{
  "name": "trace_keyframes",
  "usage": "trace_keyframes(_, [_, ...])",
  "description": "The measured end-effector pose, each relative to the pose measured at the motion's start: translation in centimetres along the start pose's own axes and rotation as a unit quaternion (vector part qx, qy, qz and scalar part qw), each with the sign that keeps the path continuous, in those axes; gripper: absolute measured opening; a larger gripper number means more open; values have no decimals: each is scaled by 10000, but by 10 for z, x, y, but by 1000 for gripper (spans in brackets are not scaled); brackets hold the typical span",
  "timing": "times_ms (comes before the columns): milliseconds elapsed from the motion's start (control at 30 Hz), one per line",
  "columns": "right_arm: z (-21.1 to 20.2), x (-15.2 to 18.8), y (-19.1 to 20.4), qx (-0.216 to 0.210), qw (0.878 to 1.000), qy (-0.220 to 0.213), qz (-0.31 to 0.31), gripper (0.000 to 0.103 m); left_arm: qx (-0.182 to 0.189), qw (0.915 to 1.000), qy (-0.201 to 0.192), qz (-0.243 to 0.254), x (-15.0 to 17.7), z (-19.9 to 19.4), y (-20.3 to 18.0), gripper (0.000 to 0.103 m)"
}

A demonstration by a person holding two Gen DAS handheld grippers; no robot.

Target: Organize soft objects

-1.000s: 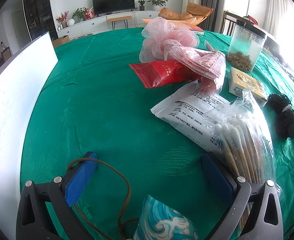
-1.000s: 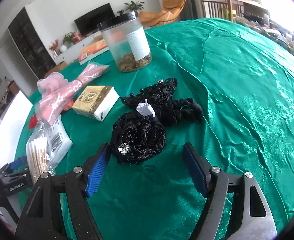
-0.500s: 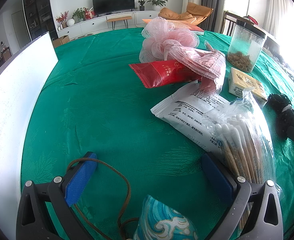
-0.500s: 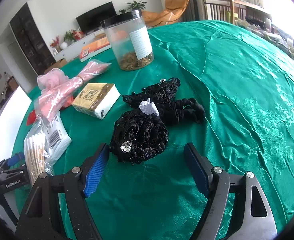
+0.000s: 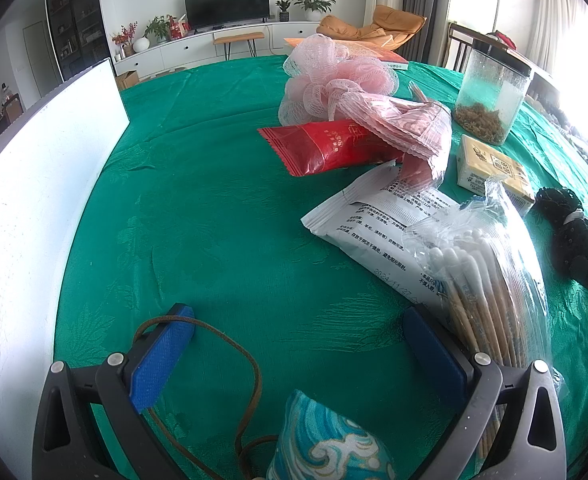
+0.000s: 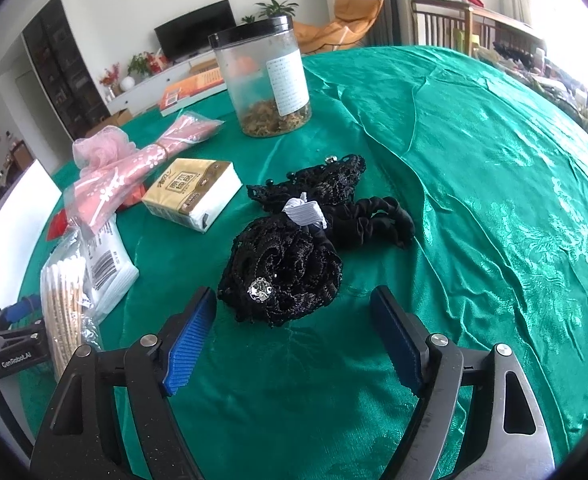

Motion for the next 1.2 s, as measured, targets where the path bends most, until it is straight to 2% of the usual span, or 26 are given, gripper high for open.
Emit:
trace_keyframes(833, [5, 3, 6, 195, 9994, 38, -294, 87, 7, 10000, 7, -6, -1, 0, 1, 103])
trace_keyframes(933, [4, 3, 5, 142, 9996, 32, -255, 87, 239, 9987, 426, 109, -4, 4, 0, 103])
trace_keyframes(967, [4, 3, 5, 116, 9997, 29, -234, 87, 349, 9985, 424, 45, -8, 0, 3, 103])
trace_keyframes(1100, [4, 2, 4, 98, 9997, 25, -219, 87, 423, 9978, -53, -502, -24, -44, 27, 103])
trace_keyframes(1200, [4, 2, 4, 112, 9997, 26, -232, 87, 682, 9969, -101, -379, -20, -68, 26, 103])
Point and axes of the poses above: each gripper's, at about its wrist camera, not at the fingertips, and z roughly the way its jaws point, y to its left, x to its underside, the point moved 8 cm from there along z, roughly the way its jaws point, and after that the axes turned 11 degrees about z, right-handed, at the moved point
